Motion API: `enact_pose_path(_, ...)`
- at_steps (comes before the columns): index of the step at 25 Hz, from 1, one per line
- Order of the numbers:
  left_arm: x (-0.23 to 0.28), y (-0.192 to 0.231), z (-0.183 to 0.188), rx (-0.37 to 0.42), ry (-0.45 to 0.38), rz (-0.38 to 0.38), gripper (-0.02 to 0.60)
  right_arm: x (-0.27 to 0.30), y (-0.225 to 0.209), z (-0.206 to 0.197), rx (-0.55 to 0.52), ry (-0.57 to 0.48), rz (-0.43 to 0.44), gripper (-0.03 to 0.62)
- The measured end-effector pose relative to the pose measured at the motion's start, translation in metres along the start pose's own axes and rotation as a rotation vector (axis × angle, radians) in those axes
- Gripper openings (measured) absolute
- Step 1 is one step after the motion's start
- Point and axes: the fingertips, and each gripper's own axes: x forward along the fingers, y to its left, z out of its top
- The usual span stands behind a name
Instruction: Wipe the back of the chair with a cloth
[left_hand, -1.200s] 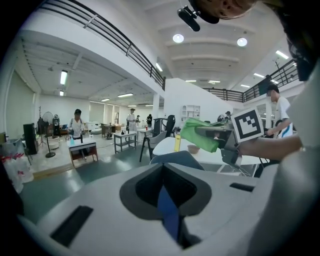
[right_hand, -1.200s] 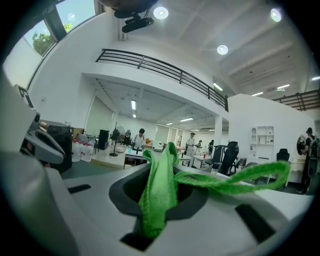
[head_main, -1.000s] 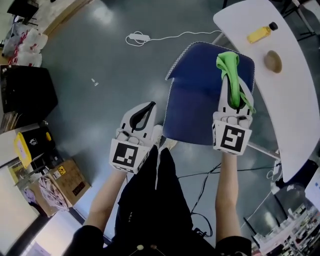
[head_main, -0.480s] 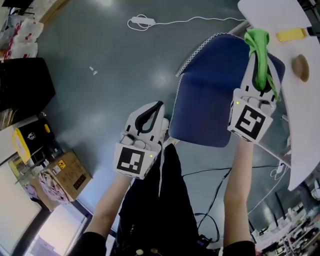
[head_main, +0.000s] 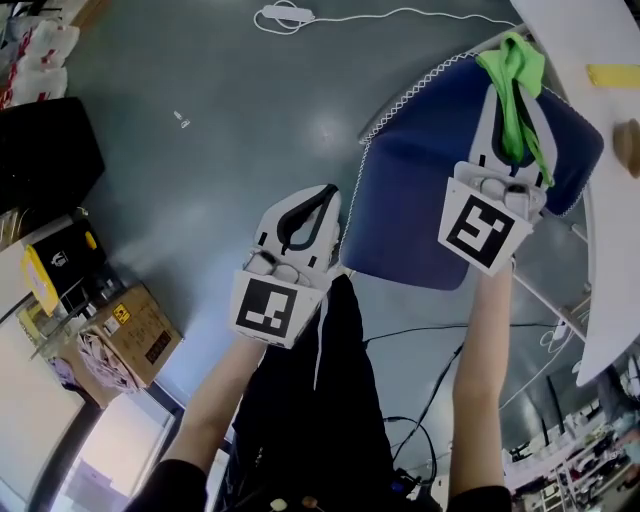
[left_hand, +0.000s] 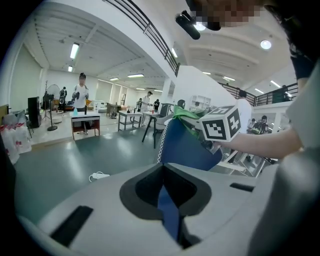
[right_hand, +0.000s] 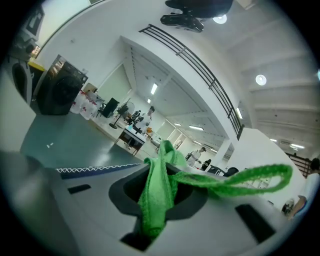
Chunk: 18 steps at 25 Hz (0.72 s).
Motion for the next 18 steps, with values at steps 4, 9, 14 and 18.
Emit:
enact_pose_path(4, 0.023, 0.006, 0.005, 0.013, 0.002, -0.012, 0.003, 0.004, 0.006, 0.0, 0.015, -0.03, 0.009, 0.057)
enact_pose_path(9, 0.036, 0.016, 0.014, 0.021, -0.021, -0.006, 0.003, 0.002, 0.015, -0.001, -0.012, -0.055, 0.005, 0.057)
enact_pose_path(14, 0.043, 0.017, 0.006, 0.027, -0.003, -0.004, 0.003, 0.0, 0.047, -0.015, 0.001, -0.063, 0.104, 0.057)
enact_pose_path(18, 0.046, 0.015, 0.001, 0.035, 0.008, -0.016, 0.003, -0.002, 0.07, -0.018, 0.006, -0.113, 0.13, 0.057)
